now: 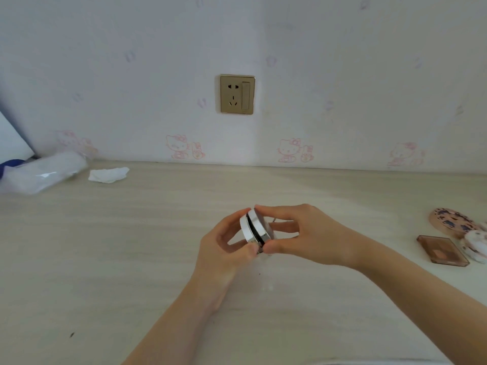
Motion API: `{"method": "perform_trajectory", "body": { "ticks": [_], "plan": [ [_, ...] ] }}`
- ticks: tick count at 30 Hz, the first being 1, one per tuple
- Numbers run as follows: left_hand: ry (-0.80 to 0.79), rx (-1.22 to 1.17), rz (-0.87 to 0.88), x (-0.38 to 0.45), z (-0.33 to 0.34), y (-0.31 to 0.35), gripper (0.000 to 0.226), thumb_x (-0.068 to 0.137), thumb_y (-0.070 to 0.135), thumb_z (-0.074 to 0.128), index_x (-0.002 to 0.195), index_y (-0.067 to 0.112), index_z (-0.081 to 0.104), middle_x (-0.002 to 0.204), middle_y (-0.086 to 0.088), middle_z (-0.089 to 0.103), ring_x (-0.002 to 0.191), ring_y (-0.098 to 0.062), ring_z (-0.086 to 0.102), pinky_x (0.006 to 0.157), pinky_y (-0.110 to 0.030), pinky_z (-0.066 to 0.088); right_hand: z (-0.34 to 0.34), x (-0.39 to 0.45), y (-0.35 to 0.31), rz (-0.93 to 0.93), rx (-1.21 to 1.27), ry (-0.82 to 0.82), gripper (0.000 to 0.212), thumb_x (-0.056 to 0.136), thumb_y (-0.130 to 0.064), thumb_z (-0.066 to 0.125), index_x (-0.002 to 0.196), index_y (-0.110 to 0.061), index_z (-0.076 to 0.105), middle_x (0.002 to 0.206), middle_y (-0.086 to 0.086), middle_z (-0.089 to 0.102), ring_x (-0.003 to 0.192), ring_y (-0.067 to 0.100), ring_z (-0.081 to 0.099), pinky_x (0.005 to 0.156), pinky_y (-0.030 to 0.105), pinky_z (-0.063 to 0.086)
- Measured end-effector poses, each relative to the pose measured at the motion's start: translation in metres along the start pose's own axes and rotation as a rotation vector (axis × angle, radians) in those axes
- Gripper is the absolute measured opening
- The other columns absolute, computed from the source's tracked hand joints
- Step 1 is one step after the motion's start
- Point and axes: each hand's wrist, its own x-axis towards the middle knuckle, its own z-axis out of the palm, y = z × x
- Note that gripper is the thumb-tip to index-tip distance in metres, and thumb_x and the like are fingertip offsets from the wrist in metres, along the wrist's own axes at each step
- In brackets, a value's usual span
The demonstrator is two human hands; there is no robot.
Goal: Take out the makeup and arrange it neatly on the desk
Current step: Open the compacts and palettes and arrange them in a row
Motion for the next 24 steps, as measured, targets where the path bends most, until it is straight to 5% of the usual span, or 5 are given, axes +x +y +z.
{"method": "perform_trajectory", "body": {
  "ticks": [4,11,16,24],
  "plan": [
    [-0.039,-0.058,-0.041,-0.002,0.003,0.005,0.064,0.062,0.018,0.078,0.124,0.016,0.062,0.122,-0.008,0.066,0.106,-0.031,0.066,0.082,-0.047,0.056,-0.010,-0.004,-0.005,-0.006,-0.009,-0.038,0.055,0.082,-0.024,0.072,0.123,-0.052,0.048,0.105,-0.044,0.052,0.098,-0.023,0.053,0.080,-0.003,0.039],
    [-0.101,-0.178,-0.117,-0.003,0.008,0.002,0.062,0.071,0.008,0.075,0.129,0.014,0.058,0.127,-0.012,0.063,0.112,-0.035,0.063,0.088,-0.047,0.053,-0.013,-0.004,0.002,-0.019,-0.068,-0.039,0.056,0.082,-0.029,0.071,0.132,-0.042,0.050,0.124,-0.032,0.055,0.111,-0.015,0.052,0.091,0.008,0.045],
    [-0.035,-0.280,-0.187,0.001,0.008,0.003,0.050,0.082,0.005,0.070,0.131,0.005,0.056,0.124,-0.018,0.064,0.115,-0.034,0.061,0.095,-0.038,0.052,-0.016,-0.003,0.005,-0.088,-0.105,0.085,0.032,0.091,-0.016,0.058,0.116,-0.033,0.067,0.113,-0.025,0.065,0.109,-0.014,0.054,0.098,0.017,0.045],
    [-0.013,-0.379,-0.256,0.004,0.003,0.004,0.043,0.083,0.008,0.068,0.124,0.000,0.061,0.124,-0.021,0.063,0.117,-0.032,0.060,0.099,-0.035,0.049,0.004,0.001,0.008,-0.221,-0.179,0.211,0.032,0.094,-0.016,0.057,0.121,-0.032,0.064,0.114,-0.025,0.064,0.107,-0.008,0.057,0.094,0.015,0.045]
  ]
}}
